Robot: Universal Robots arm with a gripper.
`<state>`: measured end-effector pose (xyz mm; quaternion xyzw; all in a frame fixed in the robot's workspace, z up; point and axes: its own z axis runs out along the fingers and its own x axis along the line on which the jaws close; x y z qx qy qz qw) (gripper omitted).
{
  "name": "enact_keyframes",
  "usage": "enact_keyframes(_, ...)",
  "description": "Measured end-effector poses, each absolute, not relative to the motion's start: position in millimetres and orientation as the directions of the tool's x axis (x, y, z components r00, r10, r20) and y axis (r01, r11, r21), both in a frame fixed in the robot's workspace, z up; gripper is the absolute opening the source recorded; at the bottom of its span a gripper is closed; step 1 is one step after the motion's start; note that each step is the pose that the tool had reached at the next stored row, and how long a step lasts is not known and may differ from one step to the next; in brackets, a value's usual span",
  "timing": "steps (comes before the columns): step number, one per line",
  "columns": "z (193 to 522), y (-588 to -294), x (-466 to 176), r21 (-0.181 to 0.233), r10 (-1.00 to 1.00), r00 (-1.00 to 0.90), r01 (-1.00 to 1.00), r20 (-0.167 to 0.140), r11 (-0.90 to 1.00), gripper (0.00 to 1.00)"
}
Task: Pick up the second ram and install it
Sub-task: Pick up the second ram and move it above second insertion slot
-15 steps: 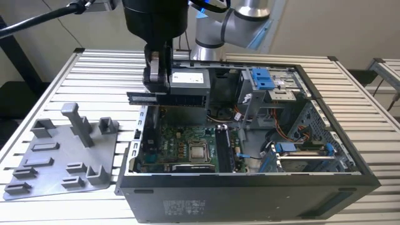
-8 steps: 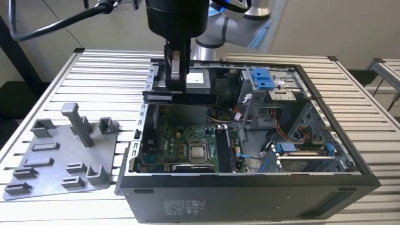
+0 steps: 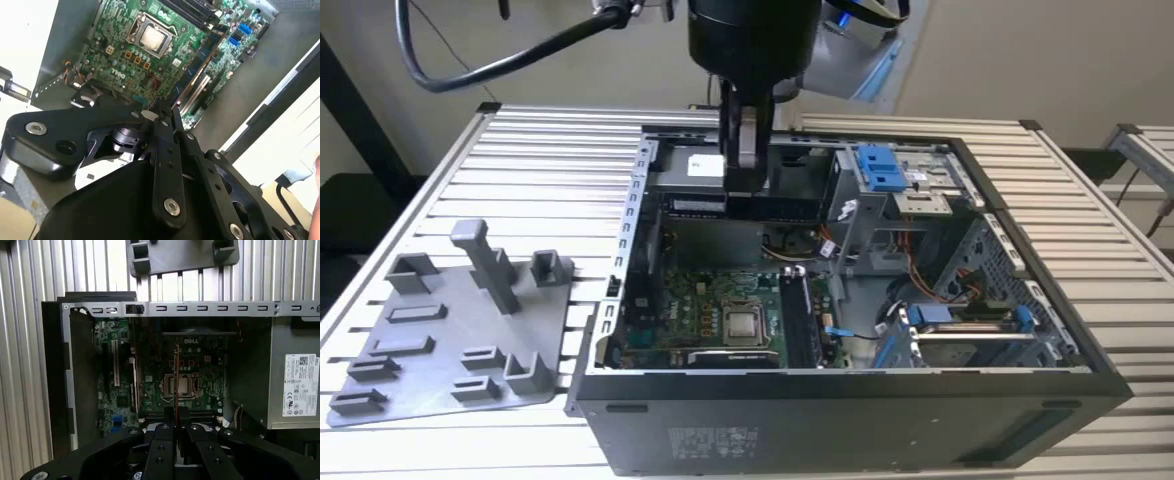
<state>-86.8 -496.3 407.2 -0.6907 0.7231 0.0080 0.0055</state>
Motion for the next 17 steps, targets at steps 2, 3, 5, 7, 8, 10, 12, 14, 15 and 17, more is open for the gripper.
enact_keyframes(2,407.2,-495.5,-79.3,0.004,-0.999,-0.046,-0.999,-0.019,0.046,0.14)
enact_keyframes(3,407.2,-495.1,-75.5,0.004,-0.999,-0.047,-0.999,-0.019,0.047,0.14)
enact_keyframes(5,407.2,-494.4,-67.7,0.004,-0.999,-0.047,-0.999,-0.019,0.047,0.14)
enact_keyframes(7,407.2,-493.6,-60.2,0.004,-0.999,-0.048,-0.999,-0.019,0.048,0.14)
enact_keyframes(8,407.1,-493.2,-56.1,0.004,-0.999,-0.048,-0.999,-0.019,0.048,0.14)
enact_keyframes(10,407.1,-492.5,-48.6,0.004,-0.999,-0.049,-0.999,-0.019,0.049,0.14)
enact_keyframes(12,407.2,-491.8,-41.0,0.004,-0.999,-0.050,-0.999,-0.019,0.050,0.14)
enact_keyframes(14,407.1,-491.1,-33.2,0.004,-0.999,-0.050,-0.999,-0.019,0.050,0.14)
enact_keyframes(15,407.2,-490.8,-29.3,0.004,-0.999,-0.051,-0.999,-0.019,0.051,0.14)
enact_keyframes(17,407.2,-490.4,-21.9,0.004,-0.998,-0.052,-0.999,-0.019,0.051,0.14)
